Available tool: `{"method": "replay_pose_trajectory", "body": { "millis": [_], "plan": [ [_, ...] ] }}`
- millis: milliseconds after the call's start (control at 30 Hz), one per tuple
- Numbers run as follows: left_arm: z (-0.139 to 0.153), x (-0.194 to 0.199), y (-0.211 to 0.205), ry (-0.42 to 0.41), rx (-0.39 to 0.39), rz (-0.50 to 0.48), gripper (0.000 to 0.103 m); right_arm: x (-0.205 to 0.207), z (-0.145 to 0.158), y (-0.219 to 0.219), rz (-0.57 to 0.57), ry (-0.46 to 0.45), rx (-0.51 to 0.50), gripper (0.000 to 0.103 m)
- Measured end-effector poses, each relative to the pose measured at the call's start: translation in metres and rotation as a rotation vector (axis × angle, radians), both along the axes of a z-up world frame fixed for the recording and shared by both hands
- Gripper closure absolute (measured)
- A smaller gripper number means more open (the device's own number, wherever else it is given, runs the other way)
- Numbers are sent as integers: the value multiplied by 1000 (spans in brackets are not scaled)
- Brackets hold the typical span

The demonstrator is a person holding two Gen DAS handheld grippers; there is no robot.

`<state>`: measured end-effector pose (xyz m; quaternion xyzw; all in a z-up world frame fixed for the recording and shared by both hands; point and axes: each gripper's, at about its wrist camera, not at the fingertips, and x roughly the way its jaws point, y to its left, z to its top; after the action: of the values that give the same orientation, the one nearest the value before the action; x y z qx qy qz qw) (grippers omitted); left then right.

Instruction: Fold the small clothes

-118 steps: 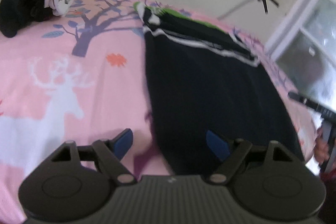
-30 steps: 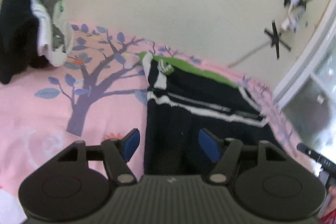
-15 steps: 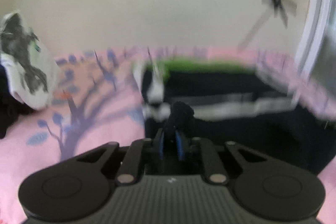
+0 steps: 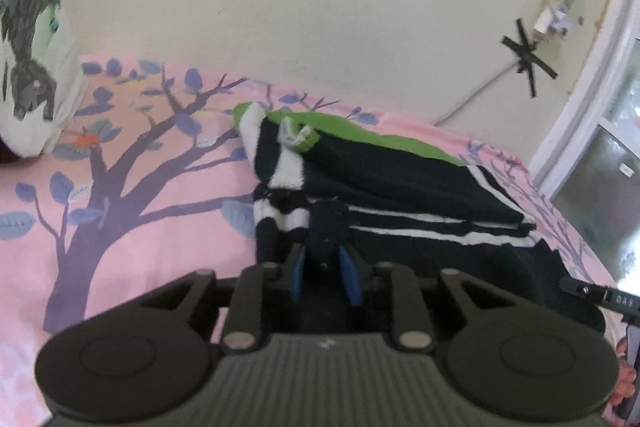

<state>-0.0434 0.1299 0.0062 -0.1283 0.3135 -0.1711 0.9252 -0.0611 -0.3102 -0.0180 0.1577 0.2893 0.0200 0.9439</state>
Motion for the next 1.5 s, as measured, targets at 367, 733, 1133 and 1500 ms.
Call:
{"method": "replay_pose_trajectory", "body": {
  "millis": [367,733,1133,1500],
  "plan": [
    [5,-2,3,-78,68,101,94,4,46,24,-68,-117,-251,103],
    [18,-18,31,-57,-94,173,86,-13,63,33,117,-128,-170,68],
    [6,2,-24,-17,243,152,101,46,37,94,349,-49,-90,103],
    [10,-8,16,0,102,316,100,56,32,78,299,-116,-75,56]
  ]
}}
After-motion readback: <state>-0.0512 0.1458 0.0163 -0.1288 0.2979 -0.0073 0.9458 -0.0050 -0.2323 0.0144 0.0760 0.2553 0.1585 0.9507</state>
